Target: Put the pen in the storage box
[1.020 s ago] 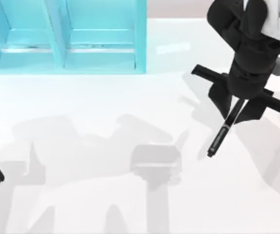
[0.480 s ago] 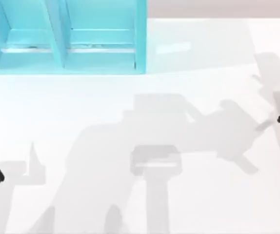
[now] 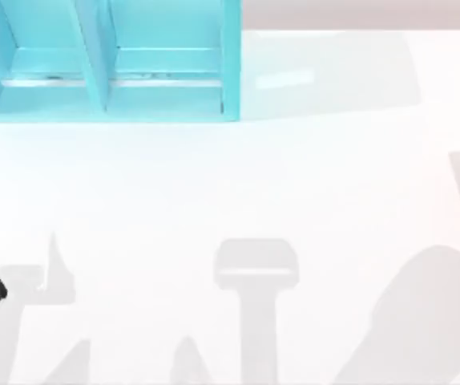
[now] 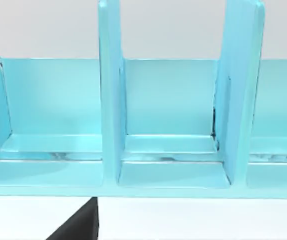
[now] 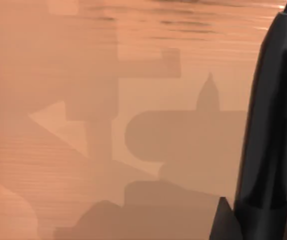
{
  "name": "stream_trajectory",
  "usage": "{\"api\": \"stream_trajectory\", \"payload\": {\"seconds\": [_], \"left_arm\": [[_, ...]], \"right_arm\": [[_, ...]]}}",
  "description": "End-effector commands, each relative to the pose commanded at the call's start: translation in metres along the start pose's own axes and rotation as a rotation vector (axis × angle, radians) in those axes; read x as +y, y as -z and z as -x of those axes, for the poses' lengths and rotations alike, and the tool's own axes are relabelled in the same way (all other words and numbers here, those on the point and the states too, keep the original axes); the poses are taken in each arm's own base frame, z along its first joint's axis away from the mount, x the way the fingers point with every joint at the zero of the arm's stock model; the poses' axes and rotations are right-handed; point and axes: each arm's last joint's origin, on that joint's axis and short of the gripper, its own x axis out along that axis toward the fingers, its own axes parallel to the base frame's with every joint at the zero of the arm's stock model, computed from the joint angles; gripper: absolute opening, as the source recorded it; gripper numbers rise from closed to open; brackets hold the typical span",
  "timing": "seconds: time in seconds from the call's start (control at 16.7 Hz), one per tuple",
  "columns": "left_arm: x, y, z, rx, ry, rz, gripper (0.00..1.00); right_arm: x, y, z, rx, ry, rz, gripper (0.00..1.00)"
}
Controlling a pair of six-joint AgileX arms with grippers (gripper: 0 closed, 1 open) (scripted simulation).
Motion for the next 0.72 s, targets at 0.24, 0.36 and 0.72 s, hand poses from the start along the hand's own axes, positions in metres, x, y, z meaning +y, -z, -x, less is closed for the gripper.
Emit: {"api": "stream_trajectory", "payload": {"seconds": [0.24, 0.36, 0.72], "left_arm": [[0.0, 0.0, 0.0, 0.0, 0.0, 0.0, 1.0], [0.0, 0.0, 0.0, 0.0, 0.0, 0.0, 1.0], [0.0, 0.0, 0.0, 0.0, 0.0, 0.0, 1.0]], "right_arm": [[-0.019, -0.024, 0.007, -0.001, -0.019, -0.067, 0.0], [-0.019, -0.024, 0.007, -0.001, -0.019, -0.067, 0.0], [-0.004, -0.004, 0.005, -0.008, -0.031, -0.041, 0.0]]}}
